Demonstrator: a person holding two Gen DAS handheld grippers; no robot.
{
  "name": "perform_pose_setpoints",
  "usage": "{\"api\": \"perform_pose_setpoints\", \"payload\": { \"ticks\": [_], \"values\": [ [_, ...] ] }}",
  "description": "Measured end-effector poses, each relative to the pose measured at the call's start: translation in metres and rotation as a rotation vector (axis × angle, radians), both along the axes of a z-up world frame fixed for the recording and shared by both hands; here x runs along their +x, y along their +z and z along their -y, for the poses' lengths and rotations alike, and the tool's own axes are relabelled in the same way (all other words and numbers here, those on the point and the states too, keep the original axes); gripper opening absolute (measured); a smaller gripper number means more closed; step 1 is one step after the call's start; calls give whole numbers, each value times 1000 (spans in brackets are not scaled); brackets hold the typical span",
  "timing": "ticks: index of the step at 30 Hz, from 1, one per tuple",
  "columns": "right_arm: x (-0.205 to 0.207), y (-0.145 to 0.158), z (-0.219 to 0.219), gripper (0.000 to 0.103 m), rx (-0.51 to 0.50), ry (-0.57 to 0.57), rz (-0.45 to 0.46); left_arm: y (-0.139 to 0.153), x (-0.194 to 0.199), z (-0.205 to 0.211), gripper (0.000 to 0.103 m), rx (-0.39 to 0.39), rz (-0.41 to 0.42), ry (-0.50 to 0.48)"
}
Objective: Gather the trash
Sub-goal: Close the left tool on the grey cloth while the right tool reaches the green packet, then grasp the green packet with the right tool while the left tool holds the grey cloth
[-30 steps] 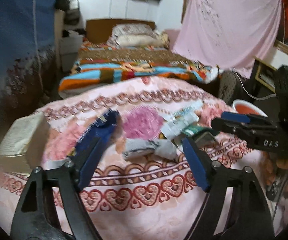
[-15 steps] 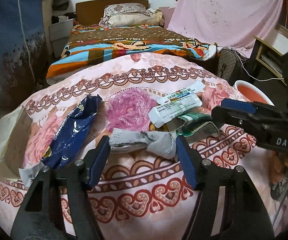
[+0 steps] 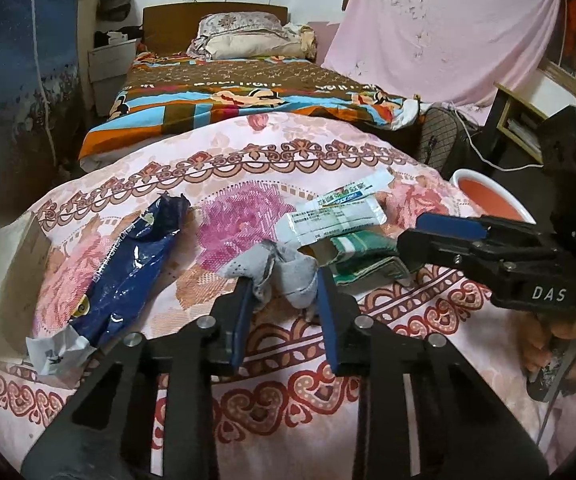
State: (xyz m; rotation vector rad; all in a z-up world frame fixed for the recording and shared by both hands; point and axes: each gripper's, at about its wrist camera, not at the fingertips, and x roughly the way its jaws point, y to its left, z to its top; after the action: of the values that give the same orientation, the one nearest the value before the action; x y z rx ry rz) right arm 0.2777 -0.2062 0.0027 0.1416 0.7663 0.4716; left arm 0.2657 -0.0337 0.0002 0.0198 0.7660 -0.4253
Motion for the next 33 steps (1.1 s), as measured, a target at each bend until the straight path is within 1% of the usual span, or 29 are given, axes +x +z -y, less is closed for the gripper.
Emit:
{"api": "perform_pose_setpoints", "payload": {
  "ticks": [4,6,11,14,16,17,19,23,25,28,30,33],
  "values": [
    [0,-1,-2,52,29,33,-9,2,-3,-5,12,-17,4,15],
    [-2,1,-3,52,39,46,6,3,-7,-9,11,-30,8,33],
    [-13,7,-16,51,-2,93,60,7,-22,-21,11,-56,26,89],
    [-17,9,-21,47,-27,111,80,9,-30,-24,11,-61,46,109],
    [-16,8,-23,43,-33,120,77,10,-33,-23,11,-57,57,114],
    [-14,6,-24,41,-33,125,66,10,-34,-23,11,-54,61,115],
    [-10,3,-24,33,-35,124,41,10,-34,-22,11,-47,65,117],
    [-6,-1,-20,28,-17,121,13,10,-35,-21,11,-39,75,117],
    [-5,-2,-21,22,-13,123,4,10,-37,-21,11,-36,82,119],
    [-6,-2,-24,19,-34,129,8,11,-38,-21,11,-35,85,123],
    [-8,-1,-26,19,-48,130,18,11,-39,-20,11,-33,84,125],
    [-7,-2,-26,21,-43,132,9,11,-39,-20,11,-30,82,128]
  ]
}}
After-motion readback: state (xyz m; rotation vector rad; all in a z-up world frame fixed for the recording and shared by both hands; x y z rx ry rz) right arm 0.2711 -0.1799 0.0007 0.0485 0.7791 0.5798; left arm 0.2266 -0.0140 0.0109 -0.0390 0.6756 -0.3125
